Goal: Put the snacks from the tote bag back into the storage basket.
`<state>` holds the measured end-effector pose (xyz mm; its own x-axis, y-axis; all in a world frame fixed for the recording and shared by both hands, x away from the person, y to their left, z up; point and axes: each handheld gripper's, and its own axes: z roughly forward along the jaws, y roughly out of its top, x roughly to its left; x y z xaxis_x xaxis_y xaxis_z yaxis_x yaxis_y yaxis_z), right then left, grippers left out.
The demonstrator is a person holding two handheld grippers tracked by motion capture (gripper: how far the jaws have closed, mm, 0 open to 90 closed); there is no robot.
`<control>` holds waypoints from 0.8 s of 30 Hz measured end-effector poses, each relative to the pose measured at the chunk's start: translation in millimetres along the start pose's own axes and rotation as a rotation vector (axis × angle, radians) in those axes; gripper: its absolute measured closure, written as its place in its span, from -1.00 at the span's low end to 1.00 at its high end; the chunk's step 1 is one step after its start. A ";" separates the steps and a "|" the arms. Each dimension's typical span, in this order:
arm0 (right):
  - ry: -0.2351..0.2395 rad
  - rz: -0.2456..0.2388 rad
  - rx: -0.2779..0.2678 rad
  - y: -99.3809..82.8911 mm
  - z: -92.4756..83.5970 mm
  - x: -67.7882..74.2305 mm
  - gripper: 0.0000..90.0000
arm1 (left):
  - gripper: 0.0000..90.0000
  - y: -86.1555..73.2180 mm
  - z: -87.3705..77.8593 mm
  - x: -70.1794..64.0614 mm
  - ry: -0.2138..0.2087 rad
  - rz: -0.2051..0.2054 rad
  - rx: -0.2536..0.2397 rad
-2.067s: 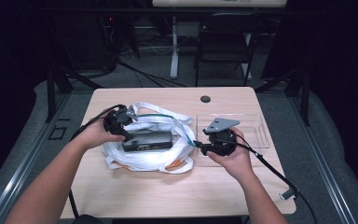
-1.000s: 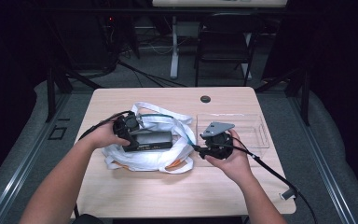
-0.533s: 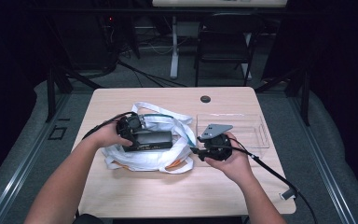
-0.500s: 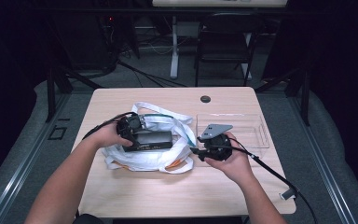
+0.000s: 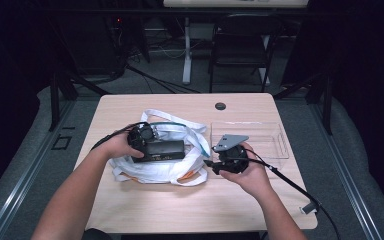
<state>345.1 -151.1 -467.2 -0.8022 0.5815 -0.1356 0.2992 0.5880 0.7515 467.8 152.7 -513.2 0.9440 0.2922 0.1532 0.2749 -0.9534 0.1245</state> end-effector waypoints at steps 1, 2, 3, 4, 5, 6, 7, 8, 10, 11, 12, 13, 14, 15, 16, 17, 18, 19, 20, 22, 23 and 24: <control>-0.006 0.002 -0.005 -0.1 -0.3 0.2 -0.04 | -0.26 0.3 0.8 -0.1 -0.001 -0.004 -0.004; -0.010 0.008 -0.008 -0.1 -0.4 0.1 -0.08 | -0.26 0.7 1.5 0.3 -0.003 -0.001 -0.004; -0.013 0.017 -0.016 -0.3 -0.3 -0.1 -0.13 | -0.27 0.7 1.5 0.3 -0.003 -0.001 -0.004; -0.021 0.021 -0.020 -0.5 -0.6 -0.5 -0.19 | -0.27 1.0 3.0 0.8 -0.005 0.000 -0.001; -0.025 0.023 -0.023 -0.8 -0.7 -1.0 -0.23 | -0.27 1.0 4.3 0.9 -0.003 0.002 -0.003; -0.031 0.029 -0.025 -1.4 -0.9 -1.7 -0.24 | -0.28 1.4 4.4 1.6 -0.013 0.008 0.007; -0.031 0.035 -0.028 -1.8 -0.9 -2.7 -0.24 | -0.28 1.5 5.3 1.6 -0.015 0.010 0.009; -0.032 0.037 -0.034 -2.4 -0.9 -3.5 -0.25 | -0.28 1.3 7.0 0.9 -0.013 0.003 0.003; -0.047 0.040 -0.041 -3.6 -0.9 -4.8 -0.30 | -0.28 1.9 8.8 1.3 -0.012 0.017 0.007; -0.046 0.041 -0.045 -4.1 -0.7 -5.3 -0.31 | -0.28 2.2 9.7 1.4 -0.015 0.019 0.011; -0.044 0.043 -0.048 -4.5 -0.4 -5.5 -0.31 | -0.28 2.5 10.7 1.1 -0.012 0.020 0.014; -0.038 0.045 -0.045 -4.8 -0.3 -6.0 -0.32 | -0.28 3.0 11.7 1.1 -0.014 0.021 0.021; -0.038 0.045 -0.045 -4.8 -0.3 -6.0 -0.32 | -0.28 3.0 11.7 1.1 -0.014 0.021 0.021; -0.035 0.037 -0.046 -5.2 0.9 -5.5 -0.37 | -0.28 3.2 13.2 1.0 -0.019 0.022 0.020; -0.034 0.033 -0.046 -5.4 1.3 -5.1 -0.37 | -0.28 3.7 15.5 0.5 -0.020 0.027 0.028; -0.040 0.037 -0.045 -5.4 2.0 -4.5 -0.37 | -0.28 3.8 16.2 0.8 -0.018 0.035 0.031; -0.040 0.037 -0.040 -5.4 2.5 -4.4 -0.37 | -0.28 3.9 16.7 0.9 -0.018 0.036 0.031; -0.042 0.035 -0.038 -5.6 2.9 -4.2 -0.37 | -0.28 3.8 17.5 0.9 -0.021 0.033 0.030; -0.040 0.034 -0.033 -5.7 3.3 -4.1 -0.37 | -0.28 3.9 17.8 0.8 -0.022 0.032 0.032; -0.033 0.037 -0.025 -5.8 3.5 -4.2 -0.37 | -0.27 2.5 19.4 1.0 -0.027 0.027 0.014; -0.031 0.043 -0.023 -5.7 3.5 -4.1 -0.37 | -0.27 2.2 19.6 1.6 -0.026 0.032 0.013; -0.030 0.048 -0.023 -5.6 3.4 -4.1 -0.37 | -0.27 1.5 19.9 1.9 -0.032 0.031 0.008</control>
<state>348.5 -154.9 -473.1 -0.7714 0.6252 -0.1182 0.3247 0.5466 0.7719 473.6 150.4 -532.1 0.9575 0.2599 0.1254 0.2465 -0.9626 0.1125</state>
